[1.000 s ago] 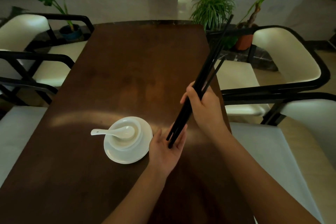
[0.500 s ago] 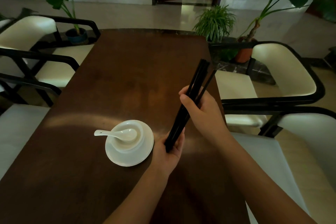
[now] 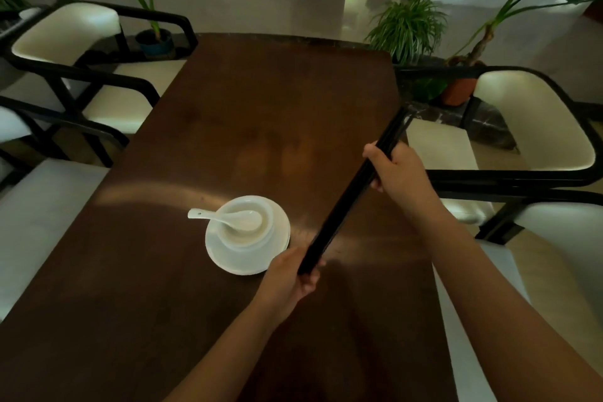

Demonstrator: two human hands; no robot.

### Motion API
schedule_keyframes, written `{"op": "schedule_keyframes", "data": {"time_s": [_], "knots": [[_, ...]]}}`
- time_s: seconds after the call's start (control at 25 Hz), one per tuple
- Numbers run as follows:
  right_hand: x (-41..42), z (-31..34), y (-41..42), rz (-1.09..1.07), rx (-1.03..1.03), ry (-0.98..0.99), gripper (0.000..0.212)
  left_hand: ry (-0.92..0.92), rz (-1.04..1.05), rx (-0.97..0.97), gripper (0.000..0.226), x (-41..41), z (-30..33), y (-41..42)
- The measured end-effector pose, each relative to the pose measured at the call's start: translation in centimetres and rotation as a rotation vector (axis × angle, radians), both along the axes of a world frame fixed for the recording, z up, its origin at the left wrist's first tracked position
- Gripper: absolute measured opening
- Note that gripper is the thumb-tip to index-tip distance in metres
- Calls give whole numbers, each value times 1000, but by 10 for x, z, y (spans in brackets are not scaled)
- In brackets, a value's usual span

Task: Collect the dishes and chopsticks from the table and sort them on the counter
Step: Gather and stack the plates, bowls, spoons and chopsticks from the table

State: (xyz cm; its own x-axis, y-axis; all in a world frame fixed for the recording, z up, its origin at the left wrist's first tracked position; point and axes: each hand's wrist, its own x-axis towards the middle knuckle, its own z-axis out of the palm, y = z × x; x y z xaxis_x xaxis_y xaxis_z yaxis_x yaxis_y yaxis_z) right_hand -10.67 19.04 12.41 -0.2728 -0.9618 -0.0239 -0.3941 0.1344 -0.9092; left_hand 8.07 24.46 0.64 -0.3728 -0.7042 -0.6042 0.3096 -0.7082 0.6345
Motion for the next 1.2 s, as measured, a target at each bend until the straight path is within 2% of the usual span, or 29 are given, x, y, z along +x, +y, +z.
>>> {"op": "schedule_keyframes", "data": {"time_s": [0.16,0.28,0.52,0.76,0.88,1.2], "knots": [[17,-73,-16,54,339,-262,19,-85,148,57,24,47,-23,28],[45,-122,-31,61,490,-400,20,-161,240,130,23,66,-39,41],[85,-177,-71,12,653,-373,17,-221,354,202,22,89,-56,29],[99,-193,-85,47,677,-289,10,-187,422,269,23,94,-68,24],[97,-192,-86,66,649,-284,16,-148,451,283,26,90,-70,22],[94,-196,-74,-19,602,-470,17,-22,534,408,23,91,-68,20]]}}
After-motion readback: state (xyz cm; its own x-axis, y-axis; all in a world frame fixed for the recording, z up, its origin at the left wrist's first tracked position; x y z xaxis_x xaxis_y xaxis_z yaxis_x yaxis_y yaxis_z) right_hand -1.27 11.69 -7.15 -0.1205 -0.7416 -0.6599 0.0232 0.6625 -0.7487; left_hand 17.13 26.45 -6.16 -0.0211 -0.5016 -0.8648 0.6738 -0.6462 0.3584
